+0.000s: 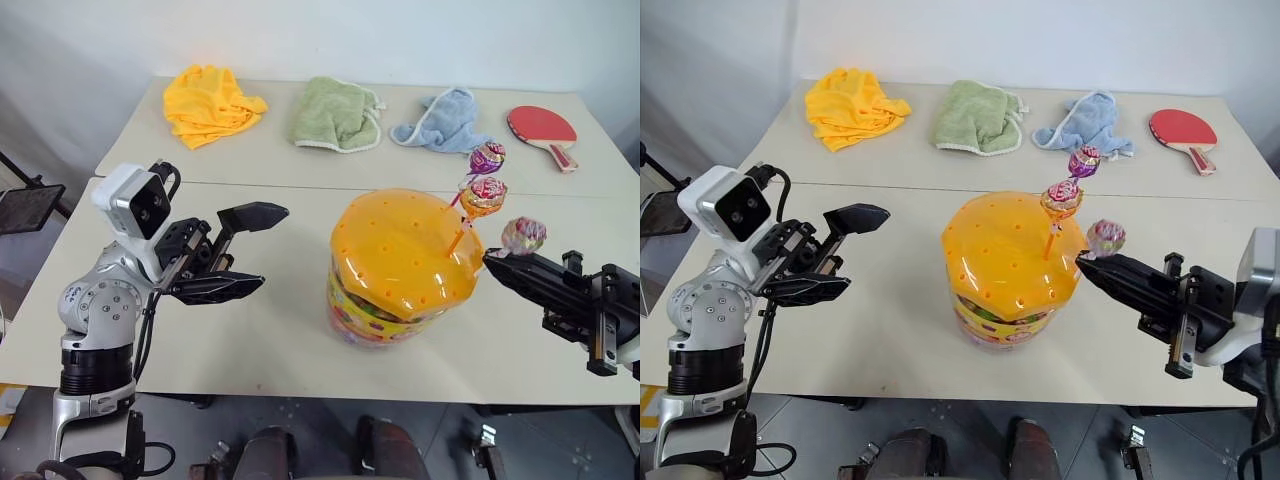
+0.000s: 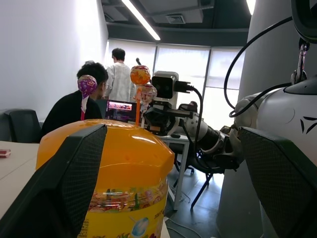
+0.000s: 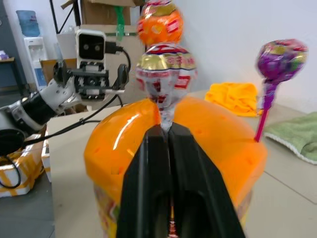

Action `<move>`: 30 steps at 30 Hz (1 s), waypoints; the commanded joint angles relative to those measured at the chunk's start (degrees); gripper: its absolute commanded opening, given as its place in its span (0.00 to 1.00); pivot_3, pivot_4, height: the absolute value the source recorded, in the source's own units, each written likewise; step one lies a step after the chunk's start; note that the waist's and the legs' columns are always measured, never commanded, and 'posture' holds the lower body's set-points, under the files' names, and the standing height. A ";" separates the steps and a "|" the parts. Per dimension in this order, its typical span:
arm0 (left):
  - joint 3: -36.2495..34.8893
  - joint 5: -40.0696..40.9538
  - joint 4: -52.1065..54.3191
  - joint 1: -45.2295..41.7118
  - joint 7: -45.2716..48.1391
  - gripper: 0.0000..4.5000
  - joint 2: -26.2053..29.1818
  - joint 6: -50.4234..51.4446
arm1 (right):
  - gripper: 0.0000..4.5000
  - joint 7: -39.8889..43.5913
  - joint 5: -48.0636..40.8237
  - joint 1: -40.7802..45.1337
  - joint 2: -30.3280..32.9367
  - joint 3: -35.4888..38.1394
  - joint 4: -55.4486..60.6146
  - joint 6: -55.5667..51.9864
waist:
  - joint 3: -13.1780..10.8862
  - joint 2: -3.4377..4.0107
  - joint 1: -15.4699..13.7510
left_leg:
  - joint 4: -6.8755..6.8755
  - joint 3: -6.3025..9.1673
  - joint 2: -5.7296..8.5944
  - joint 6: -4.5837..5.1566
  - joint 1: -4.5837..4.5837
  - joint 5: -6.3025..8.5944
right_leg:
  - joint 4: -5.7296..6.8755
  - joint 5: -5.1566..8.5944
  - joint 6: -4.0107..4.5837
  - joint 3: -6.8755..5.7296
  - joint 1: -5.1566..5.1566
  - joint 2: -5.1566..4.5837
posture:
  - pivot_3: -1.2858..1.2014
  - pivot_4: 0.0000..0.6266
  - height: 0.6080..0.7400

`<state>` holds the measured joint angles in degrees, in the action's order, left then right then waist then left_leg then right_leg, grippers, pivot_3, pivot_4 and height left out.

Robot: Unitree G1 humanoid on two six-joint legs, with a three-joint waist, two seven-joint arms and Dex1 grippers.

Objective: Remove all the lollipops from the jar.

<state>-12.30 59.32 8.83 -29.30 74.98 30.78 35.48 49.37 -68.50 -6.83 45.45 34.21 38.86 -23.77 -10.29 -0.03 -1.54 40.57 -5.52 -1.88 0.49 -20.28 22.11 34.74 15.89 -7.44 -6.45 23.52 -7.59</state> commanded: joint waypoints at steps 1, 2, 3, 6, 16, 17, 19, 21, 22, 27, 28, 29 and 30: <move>0.22 0.34 2.05 -1.90 -1.94 1.00 -0.84 -0.61 | 0.01 -1.18 -3.92 1.27 -0.25 1.37 1.01 0.00 | 0.00 -0.01 0.00 | 0.02 0.00 0.00 0.00 0.00 0.00 | -0.01 0.00 0.00 0.00 0.00 0.00 | 0.52 0.24 1.00; 0.23 0.48 2.11 -2.34 -2.43 1.00 -0.98 -0.35 | 0.01 -1.84 -5.34 1.45 -0.22 1.91 0.91 -0.33 | -0.01 -0.02 0.00 | 0.02 0.02 0.00 0.00 -0.01 0.00 | -0.01 0.00 0.00 0.00 -0.01 0.00 | 0.52 0.24 1.00; 0.18 0.64 2.20 -2.47 -2.66 1.00 -0.99 -0.19 | 0.01 -2.32 -6.28 1.46 -0.20 2.32 0.92 -0.54 | -0.01 -0.02 0.01 | 0.03 0.03 0.00 0.00 -0.01 0.00 | 0.00 0.00 0.00 0.00 -0.01 0.00 | 0.52 0.24 1.00; 0.30 0.32 2.38 -3.06 -2.94 1.00 -0.85 -0.53 | 0.01 -5.97 -10.24 1.59 0.62 7.35 -0.96 -0.91 | -0.01 -0.01 0.06 | 0.02 0.04 0.00 0.00 -0.01 0.00 | 0.01 0.00 0.00 0.00 0.01 0.00 | 0.52 0.24 1.00; 2.00 -3.16 1.76 -4.15 -0.81 1.00 0.43 -3.57 | 0.01 -9.62 18.32 -17.68 14.84 13.72 -26.33 -10.84 | 0.08 -0.22 -0.41 | 0.04 -0.21 0.05 0.15 -0.11 0.06 | -0.30 0.00 0.00 0.13 -0.08 0.02 | 0.52 0.24 1.00; 2.41 -3.93 1.89 -3.97 -0.27 1.00 0.55 -4.19 | 0.01 -8.72 20.91 -18.20 15.03 11.86 -27.03 -10.17 | 0.08 -0.22 -0.15 | 0.04 -0.24 0.04 0.15 -0.10 0.06 | -0.30 0.00 0.00 0.15 -0.07 0.02 | 0.52 0.24 1.00; 3.14 -5.27 2.09 -3.51 0.67 1.00 0.75 -5.27 | 0.01 -6.11 26.33 -18.57 14.41 7.75 -28.86 -6.90 | 0.09 -0.21 0.20 | 0.04 -0.28 0.02 0.15 -0.08 0.05 | -0.28 0.00 0.00 0.16 -0.06 0.03 | 0.52 0.24 1.00; 4.39 -7.22 2.39 -2.79 2.55 1.00 1.71 -6.60 | 0.01 -5.33 30.36 -16.89 13.29 3.60 -31.53 -4.67 | 0.09 -0.21 0.40 | 0.02 -0.38 0.00 0.13 -0.03 0.05 | -0.28 0.00 -0.01 0.18 -0.05 0.06 | 0.52 0.24 1.00; 4.60 -7.43 2.49 -2.70 2.74 1.00 1.89 -6.66 | 0.01 -4.84 32.36 -16.12 13.17 1.90 -32.76 -3.47 | 0.08 -0.21 0.41 | 0.01 -0.40 -0.01 0.13 -0.01 0.04 | -0.28 0.00 -0.01 0.18 -0.06 0.07 | 0.52 0.24 1.00; 4.17 -6.75 2.68 -3.63 1.53 1.00 1.63 -5.88 | 0.05 -4.29 37.75 -12.70 13.74 -2.56 -37.67 -5.19 | 0.09 -0.18 0.03 | 0.04 -0.43 0.00 0.12 -0.02 0.04 | -0.29 0.00 -0.01 0.20 -0.05 0.04 | 0.52 0.24 1.00; 4.09 -6.63 2.65 -3.80 1.31 1.00 1.52 -5.82 | 0.11 -3.89 38.46 -12.08 13.45 -2.74 -38.12 -4.47 | 0.09 -0.18 -0.02 | 0.07 -0.41 0.01 0.12 -0.03 0.04 | -0.29 0.00 -0.01 0.20 -0.06 0.04 | 0.52 0.24 1.00; 4.06 -6.58 2.63 -3.90 1.20 1.00 1.45 -5.80 | 0.15 -3.47 39.07 -11.57 13.14 -2.79 -38.41 -3.84 | 0.09 -0.18 -0.02 | 0.10 -0.38 0.01 0.12 -0.05 0.04 | -0.29 -0.01 -0.02 0.20 -0.06 0.04 | 0.52 0.24 1.00; 4.01 -6.45 2.73 -4.01 0.96 1.00 1.36 -5.71 | 0.21 -2.51 39.68 -11.35 13.09 -2.84 -38.45 -2.74 | 0.09 -0.18 -0.01 | 0.11 -0.38 0.01 0.12 -0.06 0.04 | -0.29 -0.01 -0.02 0.20 -0.06 0.04 | 0.52 0.24 1.00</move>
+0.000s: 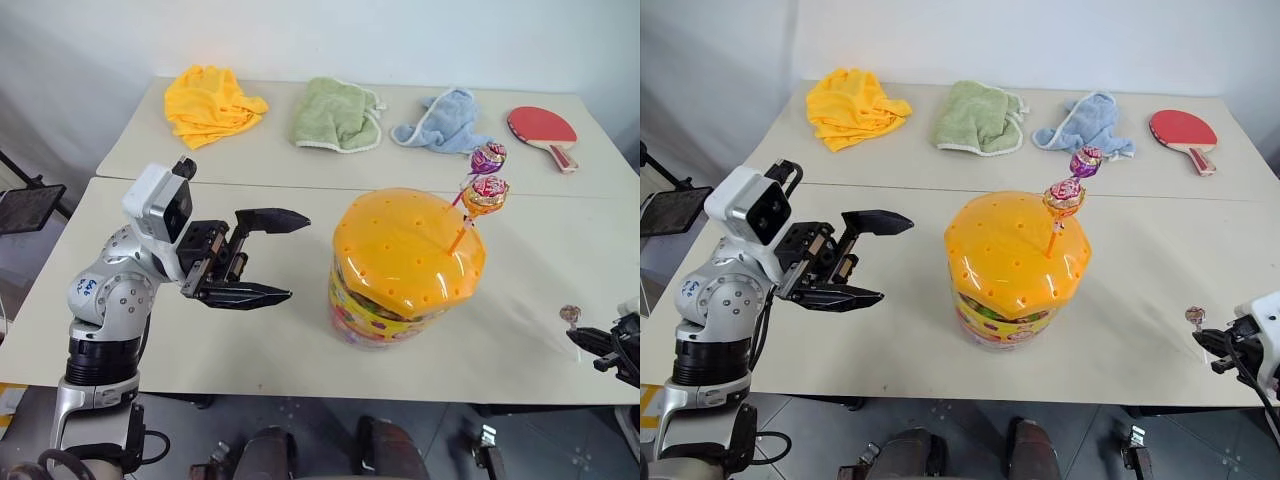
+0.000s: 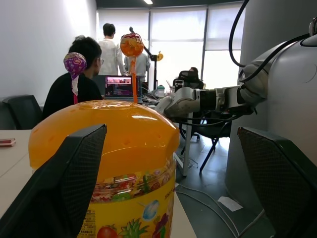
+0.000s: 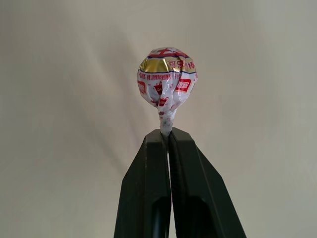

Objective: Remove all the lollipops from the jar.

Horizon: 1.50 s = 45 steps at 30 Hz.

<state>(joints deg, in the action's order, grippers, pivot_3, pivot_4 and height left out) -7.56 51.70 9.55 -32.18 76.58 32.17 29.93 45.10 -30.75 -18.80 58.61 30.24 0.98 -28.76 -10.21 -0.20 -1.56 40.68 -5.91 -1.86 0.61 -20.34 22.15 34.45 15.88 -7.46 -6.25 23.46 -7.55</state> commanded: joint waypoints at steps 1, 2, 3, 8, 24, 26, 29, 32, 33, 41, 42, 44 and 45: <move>-0.82 1.33 2.14 -1.16 -0.97 1.00 -0.15 -0.09 | 0.28 3.58 1.07 0.16 0.09 1.82 0.13 1.32 | 0.00 0.00 0.02 | 0.00 0.00 0.00 0.00 0.00 0.00 | 0.00 0.00 0.00 0.00 0.00 0.00 | 0.52 0.24 1.00; -0.84 1.40 2.34 -1.04 -1.16 1.00 -0.14 -0.06 | 0.35 5.29 0.60 -0.21 -0.07 3.11 0.77 2.18 | 0.00 0.00 0.04 | 0.00 0.00 0.00 0.00 0.00 0.00 | 0.00 0.00 -0.01 0.00 0.00 0.01 | 0.52 0.24 1.00; -0.67 1.04 2.44 -0.80 -1.06 1.00 -0.08 -0.36 | 0.43 7.54 -1.25 0.01 -0.70 5.18 1.45 2.93 | 0.00 0.00 0.04 | -0.01 0.01 -0.01 0.00 0.00 0.00 | 0.00 0.00 -0.01 -0.01 0.00 0.02 | 0.52 0.24 1.00; -1.43 1.91 1.74 -0.59 -2.50 1.00 -0.89 0.15 | 0.65 16.01 -11.95 4.05 -1.64 14.27 9.79 2.65 | 0.00 0.03 0.10 | 0.00 -0.02 -0.01 0.00 0.01 0.00 | -0.02 -0.01 -0.03 0.00 0.00 0.02 | 0.52 0.24 1.00; -2.17 5.45 -1.62 -3.50 -6.48 1.00 -4.53 3.95 | 0.65 3.20 -41.81 24.20 -0.12 7.58 34.60 -10.74 | -0.03 -0.03 -0.08 | 0.30 0.50 0.04 -0.01 -0.20 0.04 | 0.24 -0.02 -0.03 -0.05 -0.01 0.00 | 0.52 0.24 1.00; -1.81 5.08 -1.41 -3.18 -6.53 1.00 -5.10 3.71 | 0.65 1.09 -41.72 26.54 -0.68 4.15 35.98 -10.43 | -0.03 -0.03 0.08 | 0.29 0.47 0.03 -0.01 -0.19 0.05 | 0.24 -0.02 -0.03 -0.07 -0.01 0.01 | 0.52 0.24 1.00; -1.65 4.74 -1.55 -3.23 -7.12 1.00 -5.84 3.41 | 0.65 -0.15 -39.19 29.73 -1.49 -1.05 36.41 -9.86 | -0.03 -0.03 0.17 | 0.29 0.47 0.02 -0.01 -0.19 0.04 | 0.24 -0.02 -0.03 -0.07 0.01 0.01 | 0.52 0.24 1.00; -1.76 4.56 -1.30 -2.66 -7.57 1.00 -6.27 3.37 | 0.56 -0.34 -37.39 32.12 -2.74 -4.47 35.53 -9.27 | -0.03 -0.03 0.04 | 0.30 0.47 0.02 -0.01 -0.19 0.04 | 0.24 -0.02 -0.03 -0.08 0.00 0.01 | 0.52 0.24 1.00; -1.75 4.54 -1.24 -2.55 -7.48 1.00 -6.26 3.41 | 0.52 -0.33 -37.16 32.50 -2.91 -4.78 35.39 -9.32 | -0.03 -0.03 0.00 | 0.31 0.46 0.03 -0.01 -0.21 0.04 | 0.24 -0.02 -0.03 -0.08 0.01 0.00 | 0.52 0.24 1.00; -2.38 5.10 -0.64 -2.19 -8.45 1.00 -6.60 3.30 | 0.00 1.10 -39.11 32.95 -3.21 -3.15 33.74 -9.79 | -0.03 -0.03 0.06 | 0.31 0.47 0.03 -0.01 -0.22 0.04 | 0.22 -0.02 -0.04 -0.11 0.00 0.00 | 0.52 0.24 1.00; -2.47 5.22 -0.61 -2.19 -8.64 1.00 -6.70 3.28 | 0.00 1.04 -39.55 33.15 -3.25 -2.62 33.34 -9.74 | -0.03 -0.03 0.05 | 0.31 0.46 0.03 -0.01 -0.22 0.04 | 0.21 -0.02 -0.04 -0.11 0.00 0.00 | 0.52 0.24 1.00; -2.55 5.33 -0.56 -2.18 -8.85 1.00 -6.87 3.24 | 0.00 0.55 -41.27 33.98 -3.61 -1.51 32.58 -9.55 | -0.03 -0.03 0.04 | 0.31 0.47 0.03 -0.01 -0.22 0.04 | 0.22 -0.02 -0.04 -0.11 0.00 0.00 | 0.52 0.24 1.00; -2.52 5.31 -0.53 -2.18 -8.87 1.00 -6.94 3.20 | 0.00 0.28 -42.05 34.28 -3.63 -1.02 32.30 -9.53 | -0.03 -0.03 0.03 | 0.31 0.47 0.03 -0.01 -0.22 0.04 | 0.22 -0.02 -0.04 -0.11 0.00 0.00 | 0.52 0.24 1.00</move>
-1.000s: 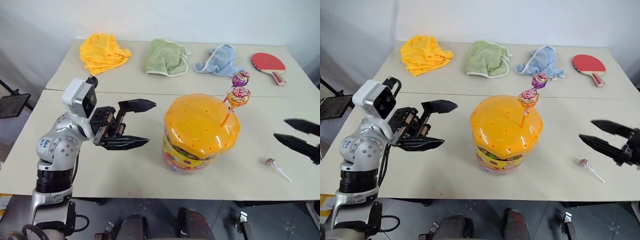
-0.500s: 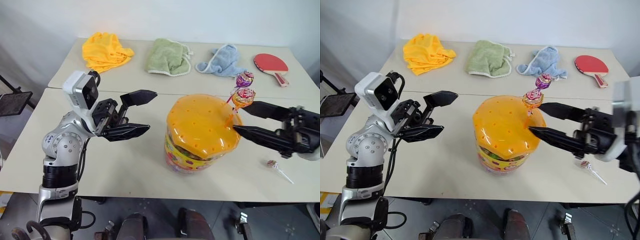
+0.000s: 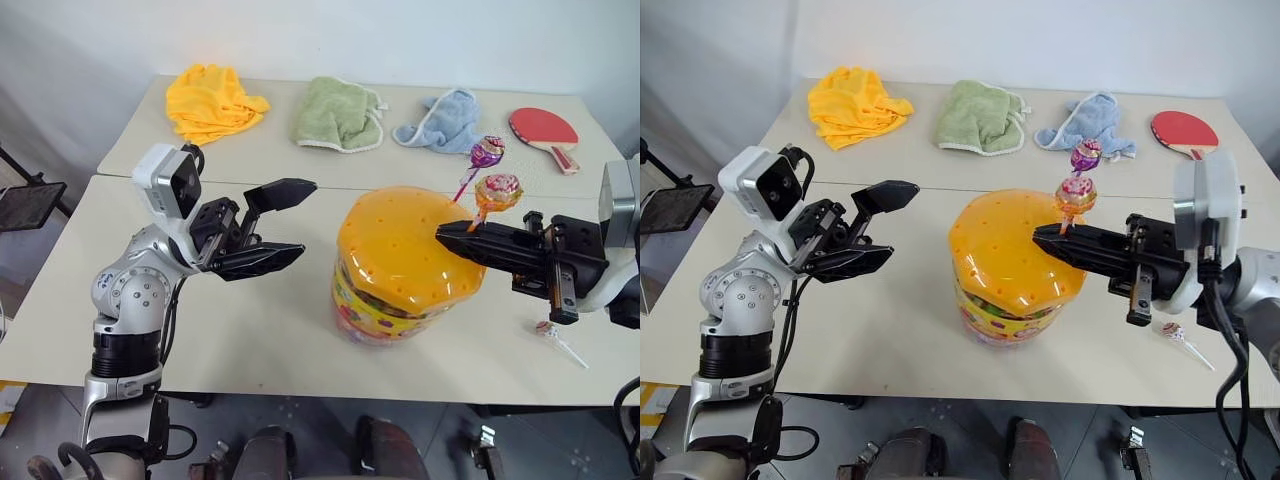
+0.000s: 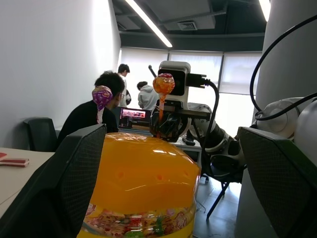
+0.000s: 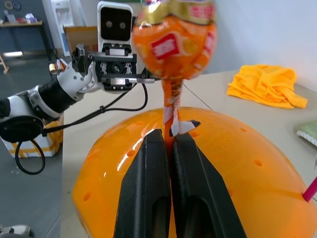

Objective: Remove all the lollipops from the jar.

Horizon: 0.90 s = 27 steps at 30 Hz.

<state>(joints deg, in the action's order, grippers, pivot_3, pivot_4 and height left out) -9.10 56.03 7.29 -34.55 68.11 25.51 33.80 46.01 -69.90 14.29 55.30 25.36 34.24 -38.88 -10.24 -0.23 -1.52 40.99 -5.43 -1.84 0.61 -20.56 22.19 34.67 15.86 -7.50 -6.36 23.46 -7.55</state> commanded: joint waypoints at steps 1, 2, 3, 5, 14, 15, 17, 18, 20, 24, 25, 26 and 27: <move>-0.94 0.97 1.76 0.19 -0.46 1.00 -0.38 -0.71 | 0.00 -1.30 -3.78 1.44 -0.56 4.35 -1.19 0.73 | 0.00 0.00 0.00 | 0.00 0.00 0.00 0.00 0.00 0.00 | -0.01 0.00 0.00 0.00 0.00 0.00 | 0.52 0.24 1.00; -0.82 0.84 1.79 0.21 -0.45 1.00 -0.50 -0.86 | 0.00 -2.71 -6.36 1.83 -0.45 5.69 -2.03 0.30 | 0.00 0.00 -0.01 | 0.00 -0.01 0.00 0.00 0.00 0.00 | -0.01 0.00 0.00 0.00 0.00 0.00 | 0.52 0.24 1.00; -0.73 0.75 1.81 0.23 -0.44 1.00 -0.59 -0.97 | 0.00 -3.76 -8.25 2.09 -0.34 6.65 -2.62 -0.06 | 0.00 0.00 -0.02 | 0.00 0.00 0.00 0.00 0.00 0.00 | 0.00 0.00 0.00 0.00 0.00 0.00 | 0.52 0.24 1.00; -0.70 0.56 1.79 0.15 -0.68 1.00 -0.89 -1.32 | 0.00 -6.04 -12.27 2.47 0.58 9.57 -4.40 -1.10 | 0.00 0.00 -0.02 | 0.00 0.00 0.00 0.00 0.00 0.00 | 0.00 0.00 0.00 0.00 0.00 -0.01 | 0.52 0.24 1.00; -0.34 -2.49 0.98 -0.21 -3.17 1.00 -2.46 -5.18 | 0.00 -8.65 4.19 -14.23 7.12 22.79 -29.25 -6.00 | 0.02 -0.06 -0.44 | 0.00 -0.01 0.02 0.09 -0.07 0.04 | -0.06 0.00 0.00 -0.01 -0.01 -0.01 | 0.52 0.24 1.00; -0.01 -2.59 1.17 -0.11 -2.80 1.00 -2.17 -4.94 | 0.00 -7.69 10.54 -17.89 8.32 19.84 -29.92 -4.07 | 0.02 -0.06 -0.44 | -0.01 -0.06 0.03 0.11 -0.06 0.05 | -0.09 0.00 0.00 0.01 -0.01 -0.01 | 0.52 0.24 1.00; 0.44 -2.62 1.40 -0.12 -2.31 1.00 -1.57 -4.27 | 0.00 -4.88 20.12 -22.61 8.80 14.87 -30.52 1.61 | 0.05 -0.01 -0.15 | -0.04 -0.19 0.03 0.13 -0.08 0.05 | -0.17 0.00 -0.01 0.05 0.02 -0.02 | 0.52 0.24 1.00; 0.63 -2.60 1.48 -0.16 -2.17 1.00 -1.27 -3.87 | 0.00 -3.21 24.24 -24.14 8.52 13.09 -30.85 5.13 | 0.04 0.03 0.00 | -0.06 -0.21 0.02 0.12 -0.07 0.05 | -0.16 0.00 -0.01 0.05 0.05 -0.01 | 0.52 0.24 1.00; 0.77 -2.74 1.30 -0.51 -2.46 1.00 -0.69 -3.17 | 0.00 -1.82 31.92 -27.12 8.42 9.37 -32.32 10.20 | 0.07 0.15 0.19 | -0.06 -0.25 0.00 0.11 -0.06 0.04 | -0.16 -0.01 -0.02 0.05 0.09 0.00 | 0.52 0.24 1.00; 0.84 -2.52 1.54 -0.68 -2.98 1.00 -0.18 -2.41 | 0.00 -2.87 36.60 -26.14 6.44 6.49 -33.80 10.18 | 0.06 0.16 0.36 | -0.08 -0.40 -0.04 0.08 0.03 0.03 | -0.15 -0.01 -0.03 0.08 0.09 0.01 | 0.52 0.24 1.00; 0.89 -2.52 1.60 -0.69 -3.05 1.00 -0.16 -2.42 | 0.00 -2.54 36.83 -25.77 6.15 5.98 -33.95 9.23 | 0.06 0.16 0.28 | -0.06 -0.40 -0.05 0.07 0.04 0.02 | -0.15 -0.01 -0.03 0.09 0.08 0.02 | 0.52 0.24 1.00; 0.95 -2.48 1.62 -0.74 -3.13 1.00 -0.15 -2.42 | 0.00 -1.87 37.27 -25.56 5.99 5.54 -34.25 8.81 | 0.06 0.16 0.23 | -0.05 -0.40 -0.05 0.07 0.04 0.02 | -0.16 -0.01 -0.03 0.09 0.08 0.02 | 0.52 0.24 1.00; 0.98 -2.44 1.62 -0.80 -3.23 1.00 -0.14 -2.38 | 0.00 -0.80 37.07 -25.90 6.18 5.25 -34.26 7.20 | 0.06 0.16 0.21 | -0.04 -0.39 -0.05 0.07 0.04 0.02 | -0.16 -0.01 -0.03 0.09 0.06 0.02 | 0.52 0.24 1.00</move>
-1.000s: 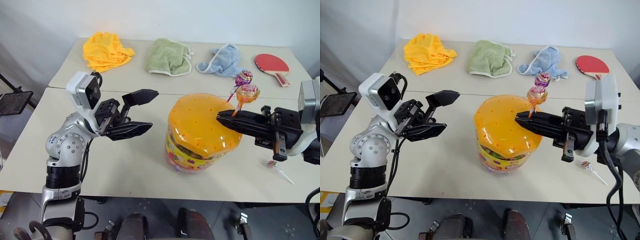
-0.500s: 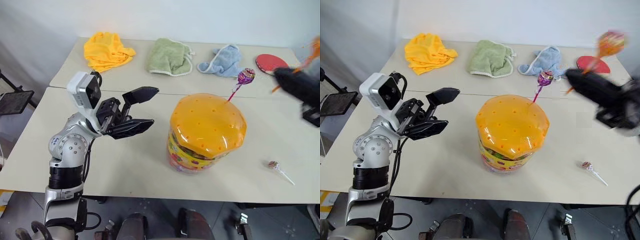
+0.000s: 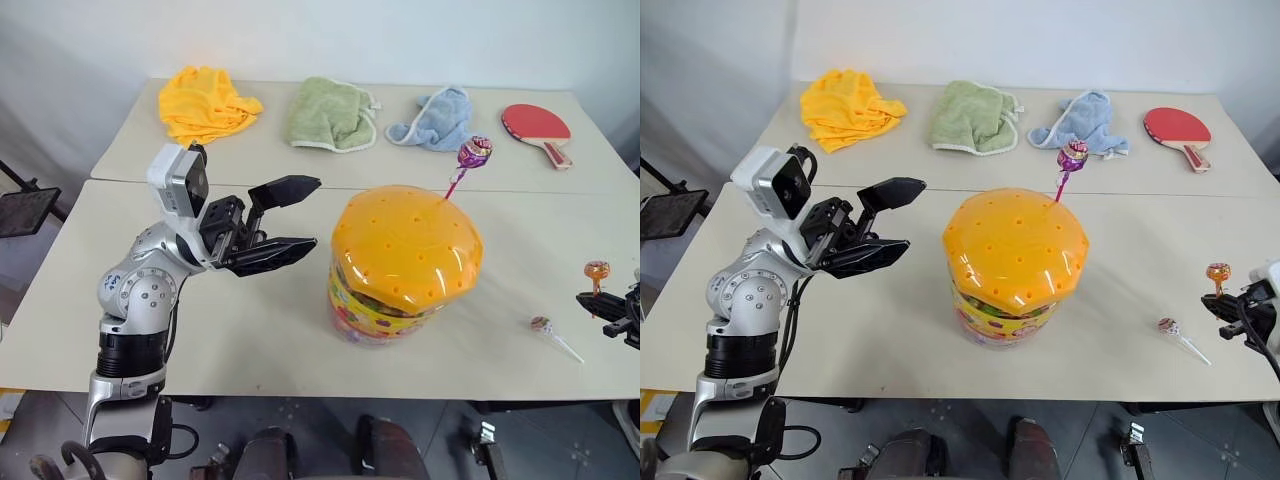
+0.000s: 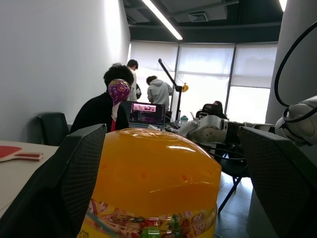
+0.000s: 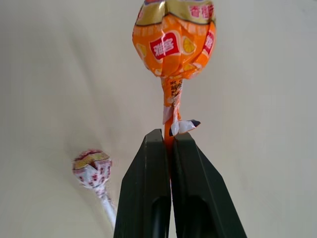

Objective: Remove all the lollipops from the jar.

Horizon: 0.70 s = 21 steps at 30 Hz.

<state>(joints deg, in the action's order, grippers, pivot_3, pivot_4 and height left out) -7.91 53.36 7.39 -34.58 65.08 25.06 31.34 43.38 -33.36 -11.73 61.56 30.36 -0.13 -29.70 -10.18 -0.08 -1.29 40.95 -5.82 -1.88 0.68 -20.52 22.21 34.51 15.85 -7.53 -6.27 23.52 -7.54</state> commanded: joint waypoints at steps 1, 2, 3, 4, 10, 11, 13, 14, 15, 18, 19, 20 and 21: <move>-0.20 0.25 1.51 -0.81 -0.27 1.00 0.32 0.09 | 0.00 2.69 0.50 -0.13 0.04 0.11 0.16 -3.04 | 0.00 0.00 -0.17 | 0.00 0.00 0.00 0.00 0.00 0.00 | -0.01 0.00 0.00 0.01 0.00 0.00 | 0.52 0.24 1.00; -0.17 0.20 1.45 -0.90 -0.30 1.00 0.32 0.06 | 0.05 3.83 1.08 -0.51 0.09 -0.09 0.04 -2.60 | 0.00 0.00 -0.35 | 0.00 0.03 0.01 0.00 -0.01 0.00 | -0.01 0.00 0.00 0.01 -0.01 0.00 | 0.52 0.24 1.00; -0.13 0.13 1.36 -1.01 -0.31 1.00 0.30 0.02 | 0.11 4.60 1.60 -0.61 0.08 -0.22 -0.09 -2.20 | 0.00 0.00 -0.44 | 0.01 0.07 0.03 0.00 -0.03 0.00 | -0.01 0.00 0.00 0.01 -0.02 -0.01 | 0.52 0.24 1.00; -0.22 0.10 1.15 -1.20 -0.37 1.00 0.33 -0.01 | 0.17 5.30 2.00 -0.74 0.13 -0.11 -0.55 -2.29 | 0.00 0.00 -0.45 | 0.02 0.10 0.05 0.00 -0.05 0.00 | -0.02 0.00 0.00 0.01 -0.03 -0.01 | 0.52 0.24 1.00; -0.77 0.21 0.68 -1.53 -1.18 1.00 0.26 -0.11 | 0.62 12.94 -6.48 2.17 -3.73 12.95 5.69 2.63 | -0.01 0.02 -0.26 | -0.02 0.09 0.04 0.00 -0.06 0.00 | -0.09 -0.01 -0.03 -0.02 -0.04 0.01 | 0.52 0.24 1.00; -0.86 0.36 0.55 -1.60 -1.34 1.00 0.13 -0.08 | 0.62 11.97 -10.96 4.96 -4.26 14.28 8.19 -0.27 | -0.01 0.02 -0.14 | -0.02 0.09 0.04 0.00 -0.05 0.00 | -0.09 -0.02 -0.03 -0.01 -0.04 0.01 | 0.52 0.24 1.00; -0.93 0.54 0.38 -1.70 -1.51 1.00 0.02 -0.07 | 0.62 10.55 -15.29 8.00 -4.74 15.38 10.98 -4.10 | -0.01 0.02 0.19 | 0.00 0.10 0.00 0.00 0.00 0.00 | -0.09 -0.02 -0.04 0.04 -0.04 0.01 | 0.52 0.24 1.00; -1.05 0.79 0.12 -1.87 -1.77 1.00 -0.24 -0.01 | 0.62 9.38 -18.47 10.40 -4.84 14.80 13.19 -6.04 | -0.02 0.01 0.16 | -0.01 0.14 0.00 0.00 0.04 0.00 | -0.08 -0.02 -0.04 0.06 -0.04 0.01 | 0.52 0.24 1.00; -1.19 1.03 -0.14 -2.02 -2.09 1.00 -0.62 -0.01 | 0.62 8.21 -21.53 13.13 -4.99 13.93 15.14 -7.46 | -0.03 -0.01 0.10 | 0.00 0.15 -0.01 0.00 0.07 0.00 | -0.01 -0.02 -0.04 0.04 -0.08 0.04 | 0.52 0.24 1.00; -1.51 1.80 -0.76 -2.41 -3.26 1.00 -1.63 0.39 | 0.62 4.67 -28.09 20.30 -5.45 10.94 18.33 -11.11 | -0.02 -0.01 -0.11 | 0.03 0.29 -0.02 -0.01 0.07 0.01 | 0.01 -0.02 -0.04 0.08 -0.06 0.02 | 0.52 0.24 1.00; -1.60 2.02 -0.84 -2.47 -3.53 1.00 -1.86 0.63 | 0.62 4.02 -30.26 22.35 -5.48 9.66 18.88 -12.46 | -0.03 -0.01 -0.27 | 0.03 0.32 0.01 -0.01 0.06 0.01 | 0.02 -0.02 -0.04 0.08 -0.07 0.01 | 0.52 0.24 1.00; -1.66 2.12 -0.86 -2.52 -3.72 1.00 -2.04 0.83 | 0.62 3.59 -31.74 23.72 -5.49 8.86 19.20 -13.50 | -0.03 -0.01 -0.35 | 0.05 0.31 0.05 0.00 -0.01 0.01 | 0.01 -0.02 -0.04 0.05 -0.07 0.00 | 0.52 0.24 1.00; -1.69 2.14 -0.91 -2.54 -3.80 1.00 -2.13 0.96 | 0.62 2.96 -33.99 24.90 -5.26 8.07 19.50 -15.25 | -0.03 -0.01 -0.43 | 0.07 0.30 0.07 0.00 -0.06 0.01 | 0.02 -0.03 -0.04 0.03 -0.07 0.00 | 0.52 0.24 1.00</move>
<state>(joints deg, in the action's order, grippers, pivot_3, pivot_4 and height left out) -8.69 54.14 5.80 -36.05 61.60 23.19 32.18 47.39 -63.66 12.45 56.03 38.15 18.03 -43.11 -10.20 -0.09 -1.72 41.02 -5.47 -1.81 0.68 -20.62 22.23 34.53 15.82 -7.57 -6.26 23.46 -7.54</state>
